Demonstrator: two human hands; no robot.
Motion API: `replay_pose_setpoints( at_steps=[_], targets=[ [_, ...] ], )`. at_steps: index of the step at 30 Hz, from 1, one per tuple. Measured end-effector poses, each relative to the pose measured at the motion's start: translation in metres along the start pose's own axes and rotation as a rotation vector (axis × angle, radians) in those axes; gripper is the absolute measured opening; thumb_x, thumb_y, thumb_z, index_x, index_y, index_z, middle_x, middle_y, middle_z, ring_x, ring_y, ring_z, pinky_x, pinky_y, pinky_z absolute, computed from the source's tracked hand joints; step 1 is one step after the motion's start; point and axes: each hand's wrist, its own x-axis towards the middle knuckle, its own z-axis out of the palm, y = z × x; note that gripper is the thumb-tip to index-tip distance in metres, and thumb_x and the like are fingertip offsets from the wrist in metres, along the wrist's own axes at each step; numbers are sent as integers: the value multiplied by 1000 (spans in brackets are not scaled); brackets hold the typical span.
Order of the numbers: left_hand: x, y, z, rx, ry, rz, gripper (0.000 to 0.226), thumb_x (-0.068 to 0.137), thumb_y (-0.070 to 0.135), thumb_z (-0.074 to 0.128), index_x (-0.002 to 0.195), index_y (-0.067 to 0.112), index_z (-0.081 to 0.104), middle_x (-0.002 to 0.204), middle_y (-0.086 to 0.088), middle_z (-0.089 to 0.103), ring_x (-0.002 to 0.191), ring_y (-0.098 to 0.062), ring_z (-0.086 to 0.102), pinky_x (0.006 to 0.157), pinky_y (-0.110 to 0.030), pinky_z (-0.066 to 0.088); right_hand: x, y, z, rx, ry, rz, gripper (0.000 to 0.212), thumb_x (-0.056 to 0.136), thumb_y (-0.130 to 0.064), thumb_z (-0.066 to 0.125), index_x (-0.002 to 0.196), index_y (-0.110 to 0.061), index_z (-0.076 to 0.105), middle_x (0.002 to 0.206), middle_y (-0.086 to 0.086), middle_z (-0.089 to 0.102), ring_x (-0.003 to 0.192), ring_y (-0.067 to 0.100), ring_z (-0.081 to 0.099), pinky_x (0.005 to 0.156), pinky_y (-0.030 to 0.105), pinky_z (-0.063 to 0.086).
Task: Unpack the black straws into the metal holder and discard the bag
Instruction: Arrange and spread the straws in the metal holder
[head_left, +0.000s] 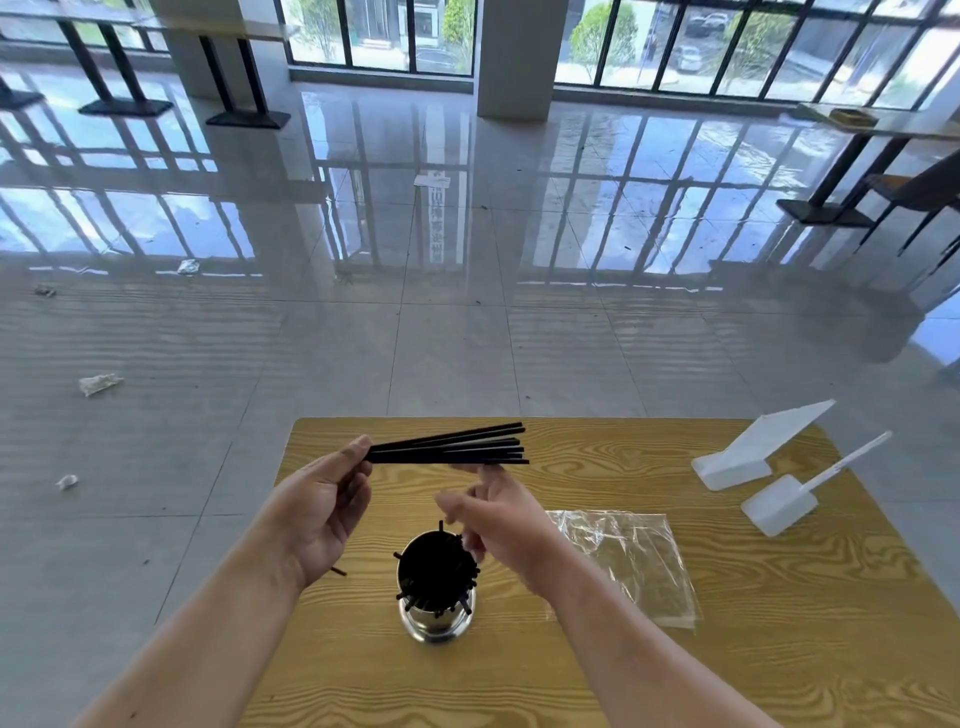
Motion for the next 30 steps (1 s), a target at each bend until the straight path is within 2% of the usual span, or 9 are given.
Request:
replay_pose_setpoints(
  at_steps=[4,6,10,13,16,19,24,27,30],
  targets=[
    [4,-15,0,32,-76,-108,20,72,20,89,83,9,77,70,-4,69,51,-6,66,48,-19,59,6,-30,7,512,93,51,49,87,-50,80,117,-12,72,85,10,71,60,18,59,53,31,47],
    [5,-23,-4,51,-136,-161,14,75,18,87,82,8,80,71,-7,68,53,-7,66,49,-21,61,9,-35,5,417,174,38,34,98,-43,71,104,-10,79,77,9,69,57,17,58,51,30,47],
    [14,-36,-24,240,-212,-190,28,87,20,81,109,4,72,88,-15,74,60,-13,67,56,-26,64,12,-38,-2,1,212,-32,31,102,-29,58,87,-10,79,66,6,69,53,18,58,47,30,48],
    [28,-48,-48,535,-64,-139,28,97,28,77,117,9,72,94,-12,80,64,-16,70,59,-31,64,10,-34,-4,-256,222,-22,38,92,-37,59,79,-3,70,61,4,60,53,18,50,51,35,42],
    [44,-59,-80,908,147,62,15,98,27,74,105,14,76,80,-4,80,60,-14,69,61,-35,65,9,-24,2,-461,185,5,43,88,-42,59,72,-2,53,60,0,49,55,16,41,54,38,36],
    [55,-66,-105,1477,216,242,9,96,38,67,99,30,71,86,10,76,73,-8,70,64,-31,60,10,-9,13,-591,145,20,38,92,-45,61,80,-9,63,66,-1,62,58,19,54,58,40,46],
    [83,-77,-134,2100,129,469,23,102,34,53,122,29,64,123,5,64,103,-18,66,84,-34,57,2,17,17,-709,143,19,47,83,-70,59,123,-45,62,81,-10,70,71,7,66,63,29,58],
    [97,-84,-142,2458,39,480,22,104,22,53,125,22,59,124,0,60,103,-18,66,81,-31,60,1,28,12,-657,166,7,43,87,-67,63,124,-46,61,80,-5,67,70,11,65,68,36,62],
    [109,-89,-148,2620,7,484,25,102,10,51,124,18,58,121,-2,59,100,-18,65,74,-30,56,-3,34,5,-575,229,-32,31,92,-58,70,119,-43,64,80,-3,64,66,5,58,63,22,53]
  ],
)
